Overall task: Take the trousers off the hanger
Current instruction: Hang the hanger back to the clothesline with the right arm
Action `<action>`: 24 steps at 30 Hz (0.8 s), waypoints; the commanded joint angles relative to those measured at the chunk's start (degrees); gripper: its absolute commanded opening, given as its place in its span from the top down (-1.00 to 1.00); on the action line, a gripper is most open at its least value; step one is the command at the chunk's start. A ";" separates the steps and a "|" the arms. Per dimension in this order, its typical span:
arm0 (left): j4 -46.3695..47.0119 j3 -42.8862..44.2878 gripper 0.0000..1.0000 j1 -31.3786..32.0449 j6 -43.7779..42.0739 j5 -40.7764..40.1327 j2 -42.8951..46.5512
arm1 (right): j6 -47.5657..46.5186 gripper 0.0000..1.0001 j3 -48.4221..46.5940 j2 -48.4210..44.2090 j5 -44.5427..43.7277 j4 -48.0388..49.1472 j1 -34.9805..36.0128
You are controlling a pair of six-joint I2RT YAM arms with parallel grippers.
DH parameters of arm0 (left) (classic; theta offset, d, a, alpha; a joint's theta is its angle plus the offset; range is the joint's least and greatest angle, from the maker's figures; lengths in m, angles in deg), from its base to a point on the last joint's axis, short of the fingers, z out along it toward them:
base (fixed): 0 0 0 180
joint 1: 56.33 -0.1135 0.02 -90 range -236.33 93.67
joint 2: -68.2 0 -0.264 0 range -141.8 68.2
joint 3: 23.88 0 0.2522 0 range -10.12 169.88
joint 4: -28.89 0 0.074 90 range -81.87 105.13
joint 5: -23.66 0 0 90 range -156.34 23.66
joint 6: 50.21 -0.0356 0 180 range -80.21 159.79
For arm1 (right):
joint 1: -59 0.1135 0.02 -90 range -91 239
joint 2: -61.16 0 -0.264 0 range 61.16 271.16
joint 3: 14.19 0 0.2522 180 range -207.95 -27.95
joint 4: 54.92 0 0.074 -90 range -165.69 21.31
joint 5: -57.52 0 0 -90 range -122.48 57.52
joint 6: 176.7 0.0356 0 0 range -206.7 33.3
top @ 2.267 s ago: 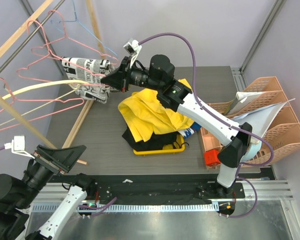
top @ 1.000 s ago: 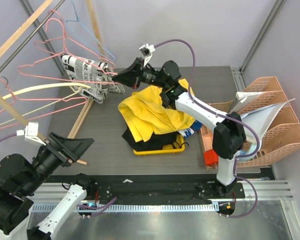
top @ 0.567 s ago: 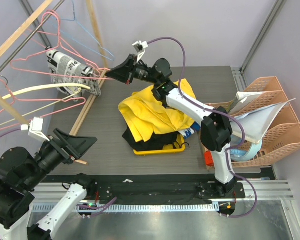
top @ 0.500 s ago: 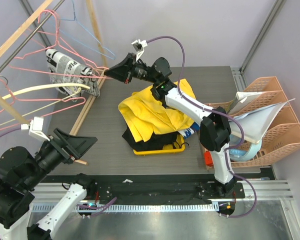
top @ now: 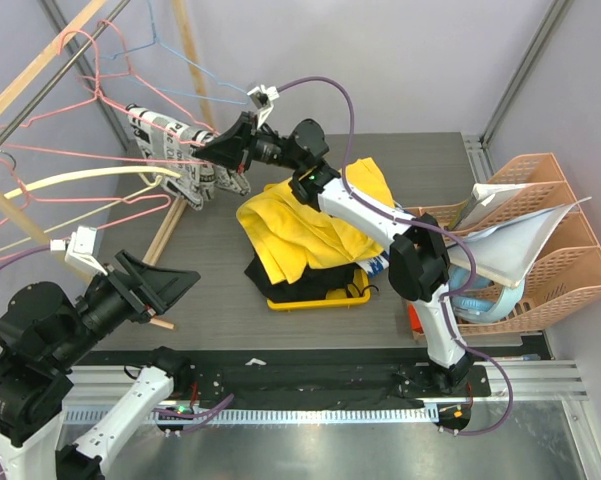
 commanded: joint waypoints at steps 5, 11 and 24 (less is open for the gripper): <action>0.99 0.63 -0.47 0.09 -1.99 2.35 -1.67 | -0.89 0.97 0.53 -0.10 -0.93 2.69 1.62; 1.25 0.27 -0.47 0.09 -2.17 3.59 -1.76 | -5.01 0.98 -4.30 2.71 -0.93 -3.54 4.43; 17.66 3.79 -0.41 0.09 -0.59 0.44 -3.33 | -17.76 0.98 1.57 -3.25 0.38 -14.63 7.86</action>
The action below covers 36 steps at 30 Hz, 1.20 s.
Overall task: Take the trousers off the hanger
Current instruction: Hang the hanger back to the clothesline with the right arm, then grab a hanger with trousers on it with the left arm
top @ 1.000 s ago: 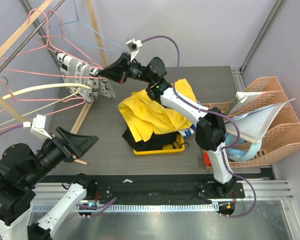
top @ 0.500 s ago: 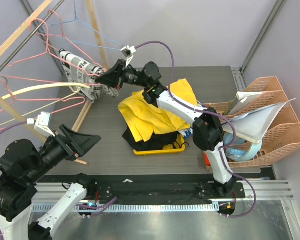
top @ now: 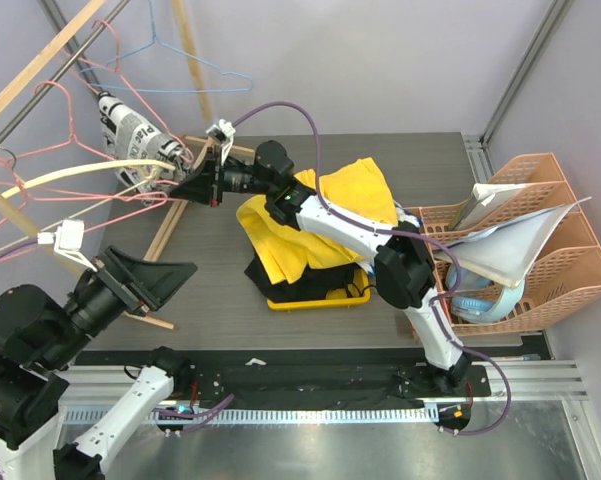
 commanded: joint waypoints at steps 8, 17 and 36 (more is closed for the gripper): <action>25.66 15.12 -0.33 0.09 -10.93 -18.19 -19.08 | -13.21 0.98 12.29 -15.11 -0.03 -11.62 4.67; 34.40 19.98 -0.22 0.09 -17.11 -32.94 -34.29 | -10.14 0.18 15.54 -20.38 -7.23 -18.12 5.02; 43.11 22.87 -0.23 0.09 -21.34 -58.97 -46.43 | -13.13 -0.47 1.71 -14.17 -17.44 -26.48 -8.69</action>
